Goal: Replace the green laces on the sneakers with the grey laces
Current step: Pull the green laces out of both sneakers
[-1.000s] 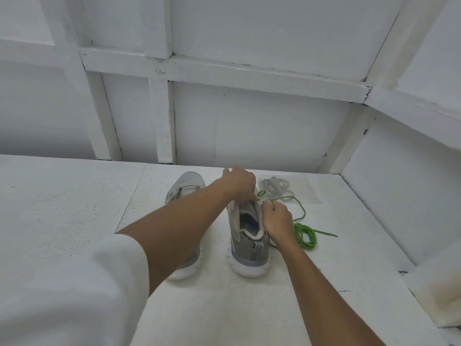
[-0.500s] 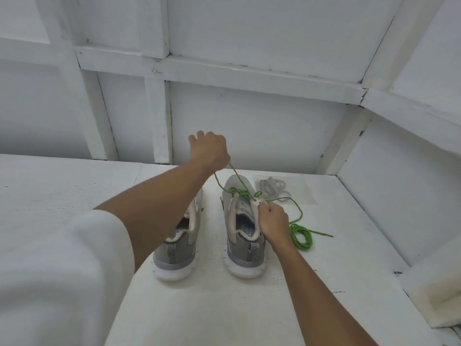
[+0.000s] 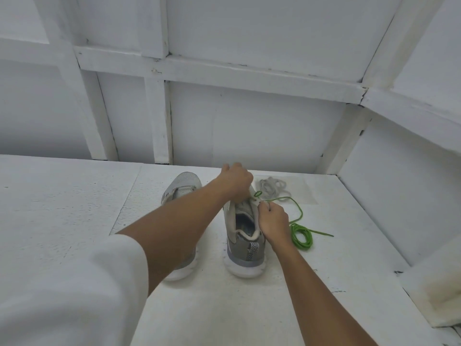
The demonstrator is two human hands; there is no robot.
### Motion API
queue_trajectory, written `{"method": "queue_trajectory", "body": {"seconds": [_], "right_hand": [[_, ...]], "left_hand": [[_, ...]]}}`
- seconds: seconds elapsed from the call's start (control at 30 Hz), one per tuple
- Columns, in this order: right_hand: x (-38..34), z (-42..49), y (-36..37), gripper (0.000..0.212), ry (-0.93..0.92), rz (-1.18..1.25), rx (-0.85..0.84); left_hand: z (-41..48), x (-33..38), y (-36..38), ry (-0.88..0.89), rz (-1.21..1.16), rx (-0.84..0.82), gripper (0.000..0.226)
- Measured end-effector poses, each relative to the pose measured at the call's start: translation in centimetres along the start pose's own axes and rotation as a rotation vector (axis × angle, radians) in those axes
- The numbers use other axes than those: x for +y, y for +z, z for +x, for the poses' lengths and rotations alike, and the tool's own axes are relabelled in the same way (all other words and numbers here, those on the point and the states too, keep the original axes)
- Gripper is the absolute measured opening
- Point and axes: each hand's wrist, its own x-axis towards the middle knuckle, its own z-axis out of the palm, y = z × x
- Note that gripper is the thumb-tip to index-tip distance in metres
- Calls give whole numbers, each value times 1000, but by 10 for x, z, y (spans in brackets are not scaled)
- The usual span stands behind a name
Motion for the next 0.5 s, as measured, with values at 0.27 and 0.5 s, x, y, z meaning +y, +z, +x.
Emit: {"method": "queue_trajectory", "body": {"seconds": [0.27,0.5], "right_hand": [[1,-1,0,32,-3,-3,5],[0,0,0,32,15,-20,6]], "left_hand": [[-1,-46,-27,-316,24,185,35],[1,9,4,-21,-203,-111,34]]}}
